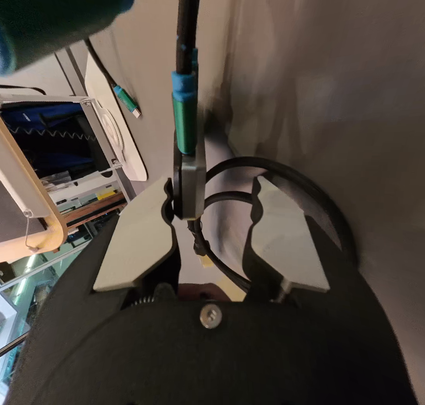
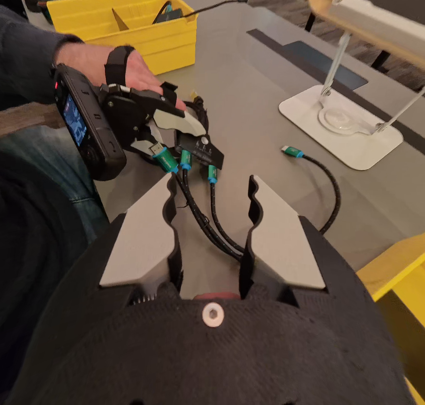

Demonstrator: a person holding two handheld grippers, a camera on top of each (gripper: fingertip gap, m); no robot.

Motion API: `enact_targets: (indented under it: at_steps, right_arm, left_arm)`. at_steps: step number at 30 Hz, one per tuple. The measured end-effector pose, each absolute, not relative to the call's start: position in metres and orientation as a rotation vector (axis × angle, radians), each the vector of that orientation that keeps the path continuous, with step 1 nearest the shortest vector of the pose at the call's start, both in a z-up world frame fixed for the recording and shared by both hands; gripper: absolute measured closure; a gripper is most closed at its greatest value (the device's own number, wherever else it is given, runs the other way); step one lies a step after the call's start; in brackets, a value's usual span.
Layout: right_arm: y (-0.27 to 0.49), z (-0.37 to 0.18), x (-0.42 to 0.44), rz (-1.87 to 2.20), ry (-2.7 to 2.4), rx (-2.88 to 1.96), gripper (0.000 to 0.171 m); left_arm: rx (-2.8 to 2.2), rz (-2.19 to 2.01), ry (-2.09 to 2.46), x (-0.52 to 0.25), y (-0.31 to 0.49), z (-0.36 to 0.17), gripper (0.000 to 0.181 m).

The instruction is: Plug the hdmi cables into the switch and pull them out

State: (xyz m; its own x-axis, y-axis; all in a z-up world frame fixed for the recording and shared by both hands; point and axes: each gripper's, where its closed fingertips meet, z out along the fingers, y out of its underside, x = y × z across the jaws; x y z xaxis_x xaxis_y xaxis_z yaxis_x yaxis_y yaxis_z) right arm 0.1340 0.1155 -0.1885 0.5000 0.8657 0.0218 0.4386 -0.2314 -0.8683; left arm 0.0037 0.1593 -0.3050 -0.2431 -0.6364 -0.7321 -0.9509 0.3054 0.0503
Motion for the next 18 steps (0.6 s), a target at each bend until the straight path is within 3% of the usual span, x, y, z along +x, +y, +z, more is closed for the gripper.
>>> enact_targets:
  at_steps: [11, 14, 18]
  right_arm:
    - [0.100, -0.206, 0.127, 0.682, -1.106, -1.892, 0.111]
    - [0.099, -0.204, 0.127, 0.714, -1.088, -1.888, 0.111]
    - [0.097, -0.203, 0.127, 0.730, -1.081, -1.886, 0.112]
  left_arm:
    - [-1.561, 0.242, 1.991, -0.010, 0.141, -0.246, 0.110]
    - [-1.590, 0.007, 2.024, 0.007, 0.147, -0.228, 0.101]
    - [-1.696, -0.254, 2.214, 0.024, 0.152, -0.241, 0.087]
